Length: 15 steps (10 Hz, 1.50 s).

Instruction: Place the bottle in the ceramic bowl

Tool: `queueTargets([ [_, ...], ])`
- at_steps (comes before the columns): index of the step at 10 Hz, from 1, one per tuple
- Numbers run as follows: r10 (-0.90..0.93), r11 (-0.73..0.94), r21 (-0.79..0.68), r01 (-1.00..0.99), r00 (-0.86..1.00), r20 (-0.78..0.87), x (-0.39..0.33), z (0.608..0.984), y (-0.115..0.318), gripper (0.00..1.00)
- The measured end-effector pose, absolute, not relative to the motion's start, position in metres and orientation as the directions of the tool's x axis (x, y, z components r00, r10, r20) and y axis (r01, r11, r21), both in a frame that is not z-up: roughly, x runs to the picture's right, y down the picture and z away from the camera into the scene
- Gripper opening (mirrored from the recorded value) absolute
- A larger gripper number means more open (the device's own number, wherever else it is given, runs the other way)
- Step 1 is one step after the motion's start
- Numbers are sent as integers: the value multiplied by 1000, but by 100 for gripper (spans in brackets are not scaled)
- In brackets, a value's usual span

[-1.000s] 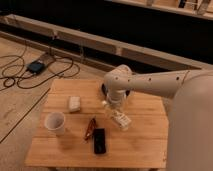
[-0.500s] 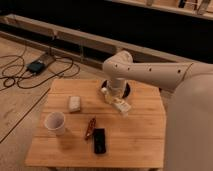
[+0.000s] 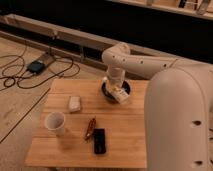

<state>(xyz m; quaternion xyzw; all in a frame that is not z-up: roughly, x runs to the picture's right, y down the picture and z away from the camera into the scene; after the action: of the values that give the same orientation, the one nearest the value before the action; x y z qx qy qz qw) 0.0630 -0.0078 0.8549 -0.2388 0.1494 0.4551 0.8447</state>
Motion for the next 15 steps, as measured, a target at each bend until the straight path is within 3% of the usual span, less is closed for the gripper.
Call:
queueTargets([
  [2,715,467,-248,-849,528,-458,59,878,-23,0],
  [4,739,450,-220,-865,500,-451,59,899,-34,8],
  [10,778,395,-178,-901,431,-457,65,940,-37,67],
  [11,783,387,-175,-905,423,-457,66,944,-36,72],
  [15,809,376,-135,-917,396,-435,71,954,-37,72],
])
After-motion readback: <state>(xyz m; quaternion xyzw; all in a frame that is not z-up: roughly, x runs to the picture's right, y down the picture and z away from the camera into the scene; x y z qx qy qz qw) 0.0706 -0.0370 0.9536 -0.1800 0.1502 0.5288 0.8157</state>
